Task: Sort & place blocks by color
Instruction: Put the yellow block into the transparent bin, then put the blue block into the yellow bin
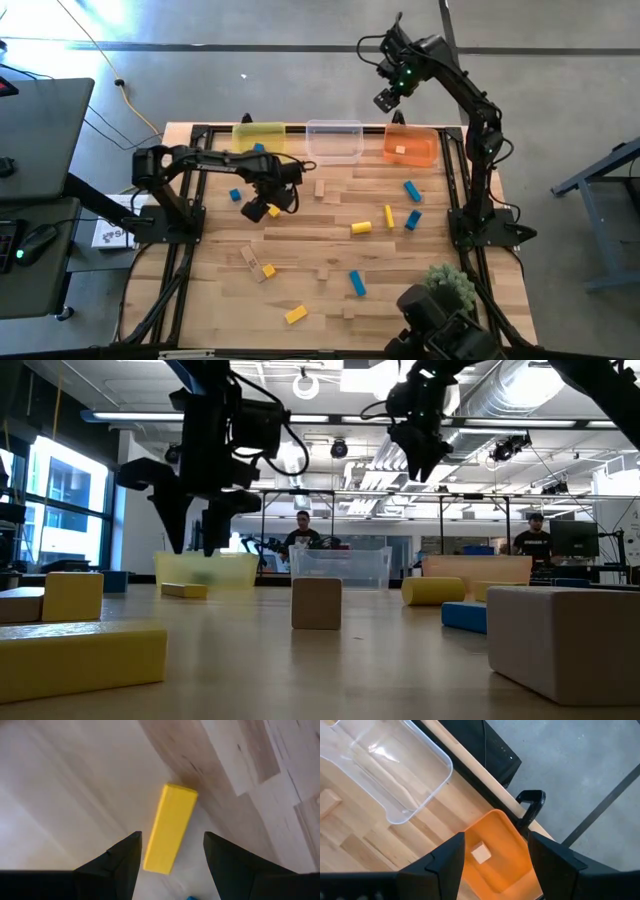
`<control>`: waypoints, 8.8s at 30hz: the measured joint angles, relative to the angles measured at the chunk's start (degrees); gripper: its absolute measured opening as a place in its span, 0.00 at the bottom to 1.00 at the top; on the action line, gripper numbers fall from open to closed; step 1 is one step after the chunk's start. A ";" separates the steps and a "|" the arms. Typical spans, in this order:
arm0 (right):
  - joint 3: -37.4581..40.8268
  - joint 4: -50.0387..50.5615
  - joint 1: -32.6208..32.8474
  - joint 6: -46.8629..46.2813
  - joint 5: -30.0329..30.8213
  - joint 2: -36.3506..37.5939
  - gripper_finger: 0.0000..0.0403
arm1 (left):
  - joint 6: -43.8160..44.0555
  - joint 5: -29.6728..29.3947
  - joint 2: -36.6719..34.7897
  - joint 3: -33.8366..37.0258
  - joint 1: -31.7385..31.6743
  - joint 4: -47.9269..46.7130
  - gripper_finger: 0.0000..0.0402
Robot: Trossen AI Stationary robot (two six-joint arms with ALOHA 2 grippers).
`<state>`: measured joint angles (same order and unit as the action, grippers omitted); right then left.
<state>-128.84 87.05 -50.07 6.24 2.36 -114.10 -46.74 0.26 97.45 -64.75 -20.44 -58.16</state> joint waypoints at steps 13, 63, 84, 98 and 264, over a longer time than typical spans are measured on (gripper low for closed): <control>0.00 -0.09 0.34 -0.44 0.19 0.00 0.51 | -0.41 -1.13 5.13 0.00 -0.53 1.19 0.50; 0.00 -0.68 0.33 0.11 0.13 -0.02 0.51 | 13.28 -4.75 2.34 -0.54 -3.53 6.88 0.24; 0.00 -1.65 0.36 -3.50 -2.90 -0.02 0.51 | 24.35 -1.74 1.22 -15.39 -16.99 36.01 0.24; 0.00 -5.02 0.36 -14.84 -2.87 -0.02 0.51 | 28.61 1.28 7.31 -15.39 -19.73 52.41 0.24; 80.60 -32.26 12.96 -40.88 -7.02 17.90 0.19 | 33.31 4.45 -4.13 -13.20 -15.16 25.84 0.46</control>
<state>-48.24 54.79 -37.11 -34.64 -4.66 -96.20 -13.43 4.71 93.32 -77.95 -35.59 -32.32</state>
